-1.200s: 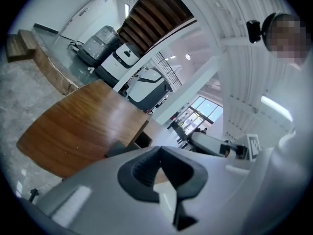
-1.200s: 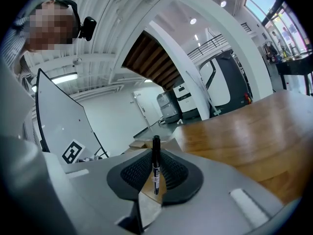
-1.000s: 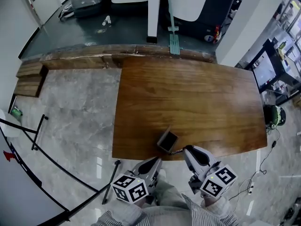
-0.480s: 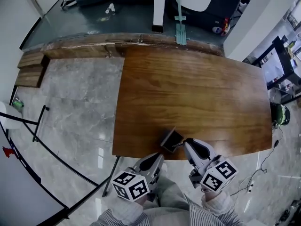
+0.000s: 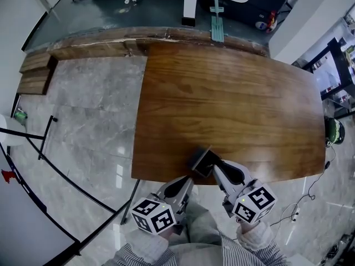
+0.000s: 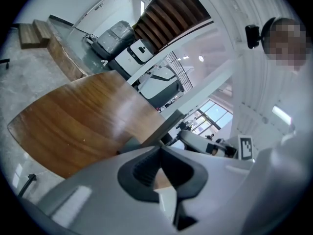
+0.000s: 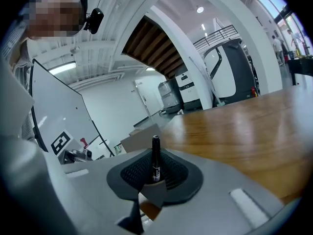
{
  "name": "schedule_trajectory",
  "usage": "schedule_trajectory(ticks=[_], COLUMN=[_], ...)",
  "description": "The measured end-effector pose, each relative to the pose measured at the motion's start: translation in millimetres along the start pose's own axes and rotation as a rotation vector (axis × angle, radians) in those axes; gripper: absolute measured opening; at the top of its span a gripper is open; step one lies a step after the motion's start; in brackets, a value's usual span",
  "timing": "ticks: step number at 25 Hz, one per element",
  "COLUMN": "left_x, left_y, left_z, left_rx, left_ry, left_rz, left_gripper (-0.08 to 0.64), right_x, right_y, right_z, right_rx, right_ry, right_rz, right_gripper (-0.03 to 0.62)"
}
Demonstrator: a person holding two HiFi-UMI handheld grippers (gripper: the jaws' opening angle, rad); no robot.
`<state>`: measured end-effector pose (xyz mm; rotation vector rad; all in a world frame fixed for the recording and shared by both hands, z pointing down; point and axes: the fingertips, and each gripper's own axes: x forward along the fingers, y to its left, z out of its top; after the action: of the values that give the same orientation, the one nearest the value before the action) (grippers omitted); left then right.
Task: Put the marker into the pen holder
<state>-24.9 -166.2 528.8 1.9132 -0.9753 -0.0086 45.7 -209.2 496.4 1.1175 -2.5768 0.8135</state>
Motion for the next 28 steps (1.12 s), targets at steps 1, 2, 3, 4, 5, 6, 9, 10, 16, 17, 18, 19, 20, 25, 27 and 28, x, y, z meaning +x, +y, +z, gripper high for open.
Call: schedule_trajectory(ticks=[1,2,3,4,5,6,9,10,16,17,18,19,20,25,27,28], left_x=[0.5,1.2,2.1,3.2,4.3,5.1,5.7,5.5,7.9,8.2,8.3,8.1,7.7,7.0,7.1,7.2], left_y=[0.6,0.7,0.5,0.1,-0.3,-0.7,0.3,1.3,4.9,5.1,5.0,4.7,4.5,5.8,4.3,3.4], left_z=[-0.3,-0.7,-1.3,-1.9,-2.6,-3.3,-3.6,-2.9,5.9,7.5,8.9,10.0,11.0,13.7,14.5,15.5], left_rx=[-0.004,-0.009,-0.013,-0.015,-0.016,-0.016,-0.017,-0.018,-0.037,-0.035,-0.034,-0.033,-0.033,-0.038,-0.038,-0.038], left_ry=[0.001,0.001,0.002,0.004,0.007,0.009,0.011,0.011,-0.001,-0.003,-0.004,-0.005,-0.006,-0.010,-0.009,-0.010], left_rz=[-0.002,-0.005,-0.008,-0.011,-0.014,-0.016,-0.017,-0.017,-0.024,-0.025,-0.026,-0.028,-0.029,-0.031,-0.038,-0.040], left_gripper=[0.006,0.006,0.007,0.006,0.007,0.006,0.007,0.006,0.007,0.006,0.006,0.006,0.006,0.007,0.006,0.007], right_x=[1.5,2.9,4.3,5.6,7.0,8.2,12.4,14.0,23.9,25.4,26.5,27.4,28.3,35.3,36.9,37.3], right_y=[-0.3,-0.6,-1.1,-1.6,-2.2,-2.8,-3.1,-2.8,-2.8,-3.1,-3.1,-2.8,-2.3,-1.7,-1.6,-1.7], right_z=[-1.7,-3.6,-5.6,-7.7,-9.9,-12.0,-16.7,-17.2,-15.0,-15.0,-14.8,-14.5,-14.1,-13.2,-13.5,-13.3], right_rx=[-0.007,-0.015,-0.021,-0.026,-0.027,-0.027,-0.025,-0.025,-0.044,-0.045,-0.043,-0.040,-0.036,-0.038,-0.047,-0.052], right_ry=[0.010,0.021,0.032,0.041,0.048,0.054,0.073,0.077,0.107,0.110,0.111,0.112,0.112,0.123,0.130,0.134], right_rz=[-0.003,-0.005,-0.007,-0.007,-0.007,-0.007,-0.010,-0.011,-0.017,-0.022,-0.028,-0.033,-0.039,-0.082,-0.096,-0.102], right_gripper=[0.046,0.046,0.046,0.046,0.046,0.046,0.046,0.046,0.048,0.048,0.048,0.048,0.048,0.048,0.049,0.049])
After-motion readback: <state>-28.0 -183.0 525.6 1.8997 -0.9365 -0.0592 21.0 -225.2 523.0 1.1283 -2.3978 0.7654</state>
